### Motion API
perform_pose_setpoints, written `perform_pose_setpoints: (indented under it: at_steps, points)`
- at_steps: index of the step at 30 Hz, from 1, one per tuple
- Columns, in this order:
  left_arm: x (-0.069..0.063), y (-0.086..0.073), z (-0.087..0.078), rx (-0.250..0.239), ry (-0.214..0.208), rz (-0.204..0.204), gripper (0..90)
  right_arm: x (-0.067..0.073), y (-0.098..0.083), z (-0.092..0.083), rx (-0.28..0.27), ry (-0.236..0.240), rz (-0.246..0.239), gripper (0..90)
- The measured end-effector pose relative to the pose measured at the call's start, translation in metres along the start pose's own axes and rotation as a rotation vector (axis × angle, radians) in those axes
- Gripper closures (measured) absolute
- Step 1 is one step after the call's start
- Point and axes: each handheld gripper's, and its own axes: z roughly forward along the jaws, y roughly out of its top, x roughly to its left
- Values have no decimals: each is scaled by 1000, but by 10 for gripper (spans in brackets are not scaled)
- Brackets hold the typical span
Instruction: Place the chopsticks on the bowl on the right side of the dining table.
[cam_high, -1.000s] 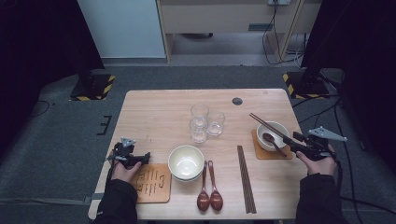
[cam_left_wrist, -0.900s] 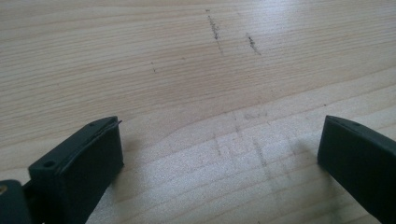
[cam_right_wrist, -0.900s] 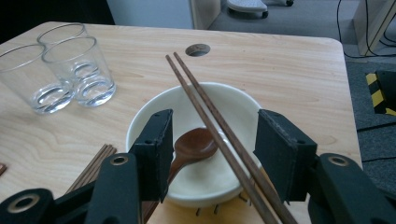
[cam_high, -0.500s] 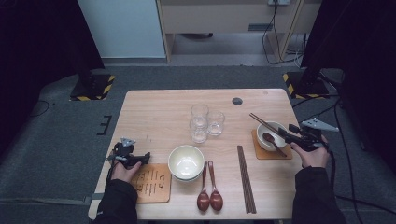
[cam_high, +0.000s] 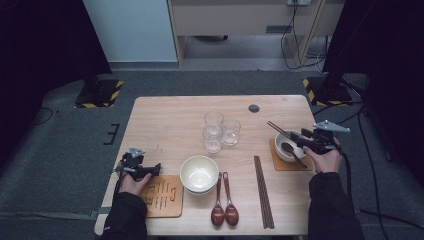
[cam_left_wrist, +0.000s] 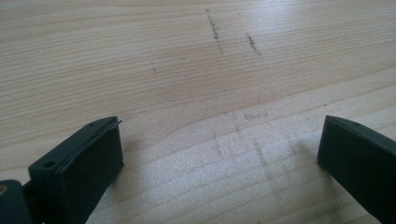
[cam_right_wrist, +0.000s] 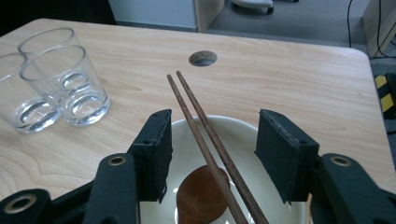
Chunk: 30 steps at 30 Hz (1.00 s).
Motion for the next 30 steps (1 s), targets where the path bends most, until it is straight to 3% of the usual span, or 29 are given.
perform_pose_setpoints:
  at_steps: [19,30]
  points:
    - [0,0,0,0,0,0,0,1,-6,25,96,-12,-7,424]
    - [0,0,0,0,0,0,0,5,-9,27,129,30,-47,457]
